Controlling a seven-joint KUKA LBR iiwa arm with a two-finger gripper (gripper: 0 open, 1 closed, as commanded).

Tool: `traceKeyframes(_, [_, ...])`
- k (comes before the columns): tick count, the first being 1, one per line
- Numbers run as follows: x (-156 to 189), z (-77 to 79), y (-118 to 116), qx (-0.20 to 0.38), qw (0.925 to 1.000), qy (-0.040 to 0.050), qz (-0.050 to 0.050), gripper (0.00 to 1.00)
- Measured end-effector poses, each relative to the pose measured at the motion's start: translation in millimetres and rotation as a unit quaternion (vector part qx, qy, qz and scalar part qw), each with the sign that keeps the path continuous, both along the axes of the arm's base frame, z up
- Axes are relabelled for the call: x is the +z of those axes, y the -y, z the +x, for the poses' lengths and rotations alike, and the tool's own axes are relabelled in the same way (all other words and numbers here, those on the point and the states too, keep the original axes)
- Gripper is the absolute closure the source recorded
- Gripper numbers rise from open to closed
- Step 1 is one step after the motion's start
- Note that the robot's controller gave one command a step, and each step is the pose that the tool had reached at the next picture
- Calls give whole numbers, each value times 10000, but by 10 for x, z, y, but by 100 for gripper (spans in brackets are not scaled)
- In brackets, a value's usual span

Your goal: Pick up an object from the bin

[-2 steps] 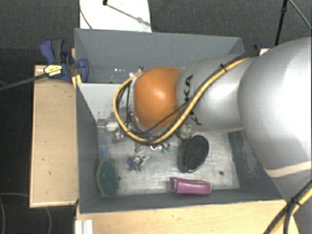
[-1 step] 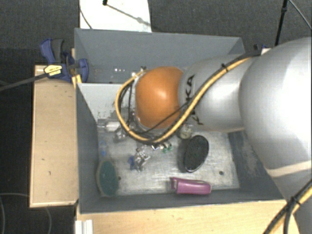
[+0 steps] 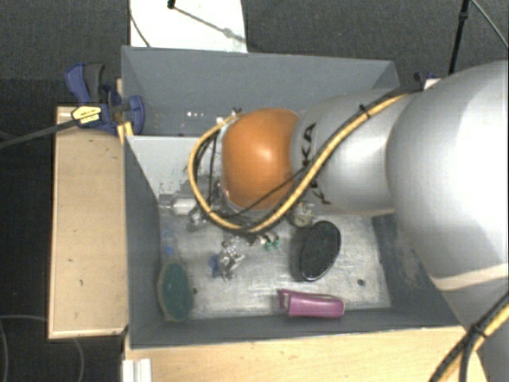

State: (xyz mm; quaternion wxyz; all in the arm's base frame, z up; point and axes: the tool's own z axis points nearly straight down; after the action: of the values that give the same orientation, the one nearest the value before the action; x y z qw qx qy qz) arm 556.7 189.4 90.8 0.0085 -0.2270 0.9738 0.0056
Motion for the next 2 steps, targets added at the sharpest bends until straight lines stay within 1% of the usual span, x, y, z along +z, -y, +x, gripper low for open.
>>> traceKeyframes(1, [-3, 4, 10, -78, 10000, -10, -1, 0])
traceKeyframes(2, [9, -14, 39, -87, 9999, -73, -43, 100])
